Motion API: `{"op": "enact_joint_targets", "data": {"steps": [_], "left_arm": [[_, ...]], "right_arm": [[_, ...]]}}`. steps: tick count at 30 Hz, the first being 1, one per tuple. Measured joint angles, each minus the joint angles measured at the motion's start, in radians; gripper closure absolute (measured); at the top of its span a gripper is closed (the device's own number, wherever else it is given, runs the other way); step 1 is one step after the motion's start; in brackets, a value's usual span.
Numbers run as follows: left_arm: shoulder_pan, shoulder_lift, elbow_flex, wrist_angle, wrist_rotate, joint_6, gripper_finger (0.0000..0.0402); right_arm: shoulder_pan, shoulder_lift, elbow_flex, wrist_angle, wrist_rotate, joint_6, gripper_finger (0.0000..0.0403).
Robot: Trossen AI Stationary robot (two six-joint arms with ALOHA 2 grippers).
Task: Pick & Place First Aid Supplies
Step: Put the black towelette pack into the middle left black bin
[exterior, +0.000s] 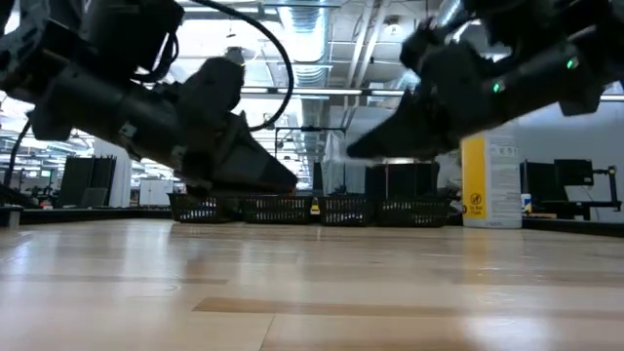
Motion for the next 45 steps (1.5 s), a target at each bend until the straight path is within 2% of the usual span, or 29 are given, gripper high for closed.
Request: {"op": "enact_joint_targets", "data": {"steps": [4,10,21,29,31,37,45], "left_arm": [[0.018,0.044,0.002,0.109,-0.001,-0.077,0.0318],[0.009,0.069,0.002,0.243,0.000,-0.109,0.0318],[0.003,0.070,0.017,0.247,0.046,-0.046,0.0318],[-0.003,0.070,0.017,0.230,0.073,0.079,0.0318],[-0.003,0.070,0.017,0.217,0.075,0.120,0.0318],[-0.004,0.070,0.016,0.144,0.178,0.316,0.0318],[0.002,0.070,0.016,0.138,0.144,0.500,0.0318]], "right_arm": [[0.031,-0.022,0.004,0.004,0.000,-0.044,0.0360],[0.048,-0.026,0.004,0.005,0.003,-0.053,0.0361],[0.045,-0.027,0.004,0.008,0.006,-0.060,0.0375],[0.047,-0.027,0.004,0.008,0.006,-0.044,0.0357],[0.047,-0.027,0.004,0.008,0.006,-0.044,0.0346],[0.047,-0.027,0.005,0.008,-0.043,-0.041,0.0309],[0.047,-0.027,0.005,0.008,-0.046,-0.041,0.0242]]}}
